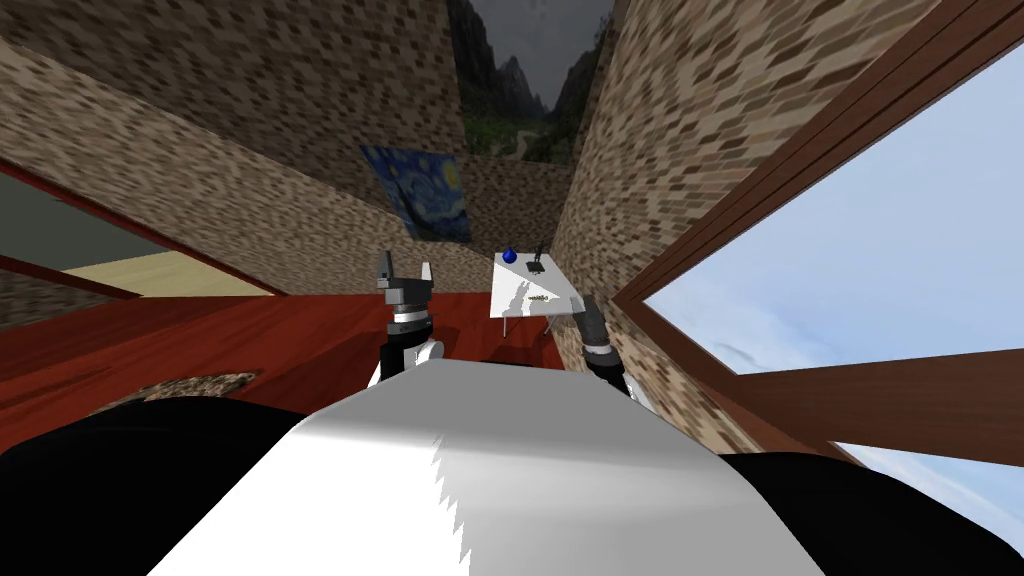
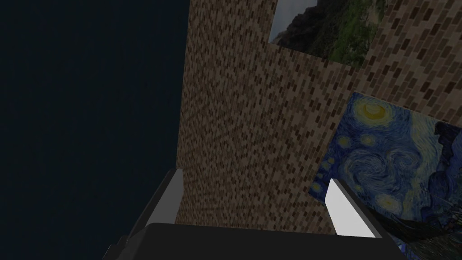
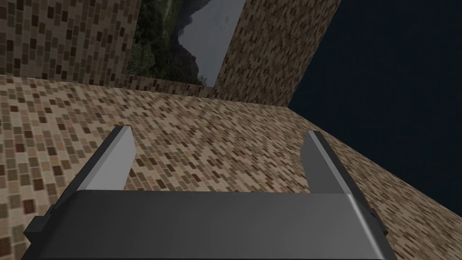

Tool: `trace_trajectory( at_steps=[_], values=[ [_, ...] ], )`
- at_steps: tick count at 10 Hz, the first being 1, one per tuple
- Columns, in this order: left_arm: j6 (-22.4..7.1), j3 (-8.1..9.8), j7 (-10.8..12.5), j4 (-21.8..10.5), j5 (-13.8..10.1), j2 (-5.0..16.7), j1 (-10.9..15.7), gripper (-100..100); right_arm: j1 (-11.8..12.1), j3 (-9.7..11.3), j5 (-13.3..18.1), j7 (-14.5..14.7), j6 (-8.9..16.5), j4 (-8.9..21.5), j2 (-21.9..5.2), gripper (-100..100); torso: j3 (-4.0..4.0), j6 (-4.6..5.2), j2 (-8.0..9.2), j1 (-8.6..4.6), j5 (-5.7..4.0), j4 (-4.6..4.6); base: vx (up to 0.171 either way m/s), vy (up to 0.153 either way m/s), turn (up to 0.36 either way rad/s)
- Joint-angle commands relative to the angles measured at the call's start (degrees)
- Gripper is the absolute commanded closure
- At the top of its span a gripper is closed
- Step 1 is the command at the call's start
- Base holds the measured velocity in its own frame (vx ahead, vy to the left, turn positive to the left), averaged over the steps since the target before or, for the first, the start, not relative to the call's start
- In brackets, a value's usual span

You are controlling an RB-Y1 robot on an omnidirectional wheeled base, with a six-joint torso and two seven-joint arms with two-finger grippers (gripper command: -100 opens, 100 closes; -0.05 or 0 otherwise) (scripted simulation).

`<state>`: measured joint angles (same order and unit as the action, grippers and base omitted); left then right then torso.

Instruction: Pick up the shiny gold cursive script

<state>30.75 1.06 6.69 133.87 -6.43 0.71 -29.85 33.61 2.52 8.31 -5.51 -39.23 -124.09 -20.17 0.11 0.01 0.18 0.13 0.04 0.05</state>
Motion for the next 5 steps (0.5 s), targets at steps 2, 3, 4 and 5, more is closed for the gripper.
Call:
trace_trajectory(
  at_steps=[2,3,4,5],
  values=[
    [0.0,-0.01,0.0,0.0,0.0,0.0,0.0,0,1.6,0.2,1.6,0.6,-0.8,2.7,-3.6,-100,0.02,-0.02,0.04,0.03,0.00,0.00,-0.052,0.053,0.146],
    [0.0,0.00,0.0,0.0,0.0,0.0,0.0,0,2.9,0.2,3.0,1.2,-1.3,5.4,-5.9,-100,0.01,0.01,0.02,0.00,0.00,0.01,-0.056,0.056,0.179],
    [0.0,0.00,0.0,0.0,0.0,0.0,0.0,0,2.9,0.2,3.0,1.2,-1.3,5.4,-6.7,-100,0.02,-0.02,0.05,0.03,0.00,0.01,-0.043,0.045,0.091],
    [0.0,0.00,0.0,0.0,0.0,0.0,0.0,0,4.3,0.2,4.5,1.8,-1.9,7.4,-8.6,-100,0.01,0.01,0.01,-0.01,0.00,0.01,-0.037,0.058,0.218]
  ],
)
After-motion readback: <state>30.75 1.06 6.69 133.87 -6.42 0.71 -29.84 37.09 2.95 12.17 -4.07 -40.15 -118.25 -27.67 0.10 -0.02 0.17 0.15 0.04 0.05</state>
